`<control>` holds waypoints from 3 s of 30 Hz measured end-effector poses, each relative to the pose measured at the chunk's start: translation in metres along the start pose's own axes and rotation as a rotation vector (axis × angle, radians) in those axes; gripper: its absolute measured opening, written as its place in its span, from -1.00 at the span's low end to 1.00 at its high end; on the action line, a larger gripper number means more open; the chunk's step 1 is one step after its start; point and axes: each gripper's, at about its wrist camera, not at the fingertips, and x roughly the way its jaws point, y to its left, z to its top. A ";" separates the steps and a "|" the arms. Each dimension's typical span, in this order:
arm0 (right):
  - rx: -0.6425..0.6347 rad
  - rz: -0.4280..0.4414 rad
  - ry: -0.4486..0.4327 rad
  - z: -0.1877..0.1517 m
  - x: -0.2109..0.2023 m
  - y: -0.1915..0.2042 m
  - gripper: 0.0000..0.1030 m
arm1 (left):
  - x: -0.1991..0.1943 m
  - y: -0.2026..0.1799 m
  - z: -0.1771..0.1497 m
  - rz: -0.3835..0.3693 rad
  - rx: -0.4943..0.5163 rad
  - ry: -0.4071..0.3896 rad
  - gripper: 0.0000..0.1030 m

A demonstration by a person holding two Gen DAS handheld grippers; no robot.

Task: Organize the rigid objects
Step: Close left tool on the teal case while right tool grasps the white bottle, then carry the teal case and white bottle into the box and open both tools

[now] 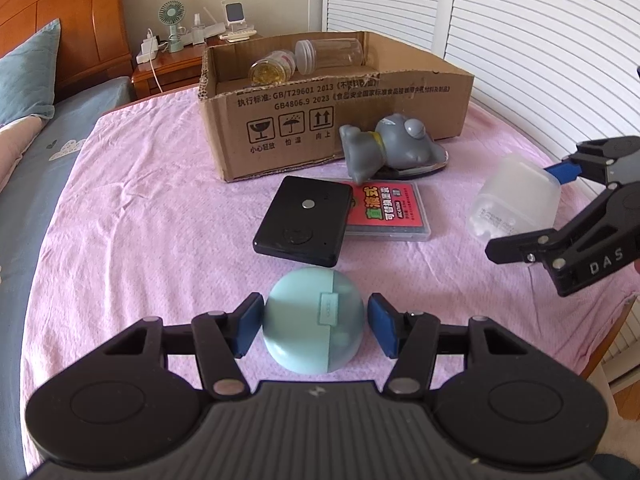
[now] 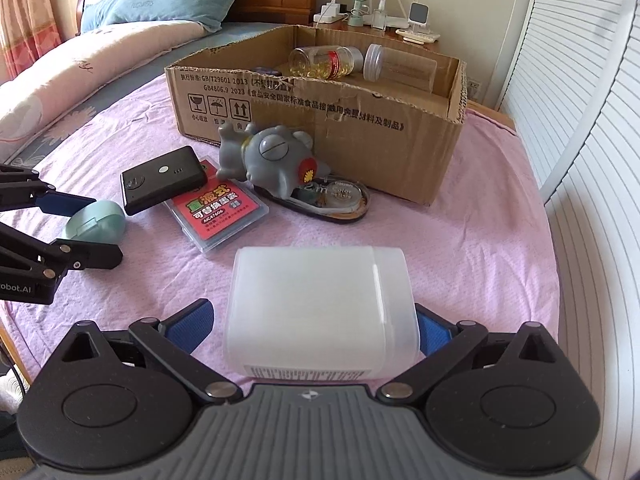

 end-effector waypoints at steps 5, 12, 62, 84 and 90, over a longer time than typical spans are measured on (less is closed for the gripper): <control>-0.021 -0.035 0.032 0.003 0.002 0.002 0.68 | 0.000 0.001 0.003 -0.017 0.022 0.014 0.01; -0.028 -0.011 0.038 0.007 -0.004 0.000 0.68 | 0.000 0.005 0.008 -0.058 0.055 0.061 0.01; 0.174 -0.003 -0.130 0.191 0.060 -0.097 1.00 | 0.010 0.018 0.153 -0.071 0.184 -0.006 0.01; 0.342 -0.132 -0.157 0.062 -0.046 -0.067 1.00 | 0.085 -0.010 0.195 -0.068 0.171 0.053 0.01; 0.390 -0.114 -0.169 0.045 -0.057 -0.068 1.00 | 0.086 -0.012 0.194 -0.062 0.149 0.047 0.81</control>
